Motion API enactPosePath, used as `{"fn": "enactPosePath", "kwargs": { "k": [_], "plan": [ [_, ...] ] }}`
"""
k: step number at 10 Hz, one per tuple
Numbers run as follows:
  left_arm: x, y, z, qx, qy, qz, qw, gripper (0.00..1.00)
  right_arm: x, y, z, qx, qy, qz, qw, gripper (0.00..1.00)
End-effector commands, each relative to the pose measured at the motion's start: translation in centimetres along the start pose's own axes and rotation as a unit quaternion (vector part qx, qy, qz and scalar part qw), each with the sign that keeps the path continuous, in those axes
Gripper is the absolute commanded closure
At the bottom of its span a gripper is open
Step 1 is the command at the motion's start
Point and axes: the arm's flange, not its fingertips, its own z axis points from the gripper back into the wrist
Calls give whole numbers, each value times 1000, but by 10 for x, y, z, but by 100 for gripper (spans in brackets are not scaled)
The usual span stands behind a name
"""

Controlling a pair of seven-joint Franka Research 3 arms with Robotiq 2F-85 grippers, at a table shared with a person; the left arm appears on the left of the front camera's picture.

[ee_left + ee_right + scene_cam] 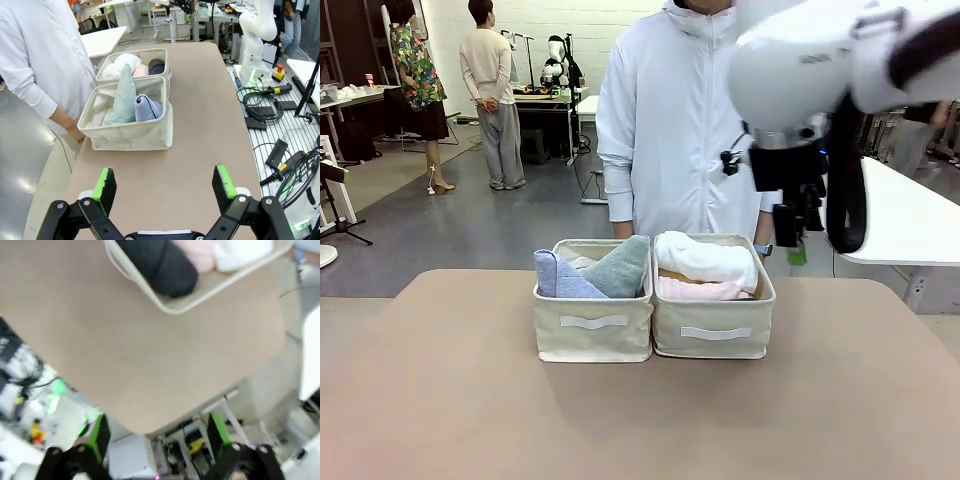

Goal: Sort the towels based on their folding style.
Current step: Pick up another triangle-folded towel from the table and place it in the left Fabric basket.

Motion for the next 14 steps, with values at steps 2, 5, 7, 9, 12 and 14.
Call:
{"fn": "enactPosePath", "kwargs": {
  "k": [2,5,7,9,12,14],
  "plan": [
    [2,1,0,6,-5,-6,1000,0,-44,-50,-17,7,-130,72,989,0],
    [2,1,0,6,-5,-6,1000,0,-23,-92,-17,46,-183,-18,982,0],
    [2,1,0,6,-5,-6,1000,0,-52,-74,-11,2,-148,44,988,0],
    [2,1,0,6,-5,-6,1000,0,-52,-74,-11,2,-148,44,988,0],
    [2,1,0,6,-5,-6,1000,0,-47,-75,-4,7,-156,40,987,0],
    [2,1,0,6,-5,-6,1000,0,-141,-116,10,77,-304,154,937,0]
  ]
}}
